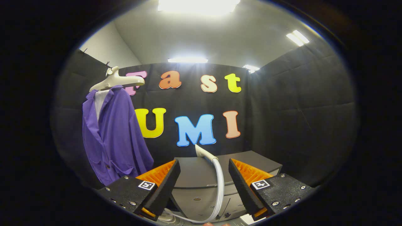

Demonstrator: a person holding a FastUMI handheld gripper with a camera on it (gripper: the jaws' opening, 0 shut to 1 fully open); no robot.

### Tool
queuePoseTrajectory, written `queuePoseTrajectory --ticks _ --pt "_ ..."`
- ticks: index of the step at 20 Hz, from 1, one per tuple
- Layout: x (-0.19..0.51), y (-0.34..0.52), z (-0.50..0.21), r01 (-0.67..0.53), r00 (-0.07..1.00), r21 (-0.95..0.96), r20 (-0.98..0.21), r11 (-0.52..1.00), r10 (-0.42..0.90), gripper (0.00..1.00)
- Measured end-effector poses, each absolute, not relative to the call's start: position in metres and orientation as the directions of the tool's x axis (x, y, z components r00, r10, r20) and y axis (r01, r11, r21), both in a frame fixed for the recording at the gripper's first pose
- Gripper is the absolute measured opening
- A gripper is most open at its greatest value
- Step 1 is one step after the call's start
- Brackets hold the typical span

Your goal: Iron the clothes twice with a garment steamer, once on the left side and once on the right side.

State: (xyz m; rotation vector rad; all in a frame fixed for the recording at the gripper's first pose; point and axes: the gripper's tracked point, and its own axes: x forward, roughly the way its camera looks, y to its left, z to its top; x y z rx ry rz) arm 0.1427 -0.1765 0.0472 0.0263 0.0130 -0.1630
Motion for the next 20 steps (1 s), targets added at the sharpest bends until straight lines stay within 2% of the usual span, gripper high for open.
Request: queuePoseTrajectory --ticks 5,14,20 --pt "0.223 -0.223 0.044 0.137 0.990 0.031 -0.051 0.990 -0.135 0.95" --pt "0.353 -0.265 0.023 0.056 0.987 0.178 -0.159 0.982 -0.028 0.94" --pt "0.409 -0.272 -0.022 0.052 0.949 0.312 -0.310 0.949 0.050 0.95"
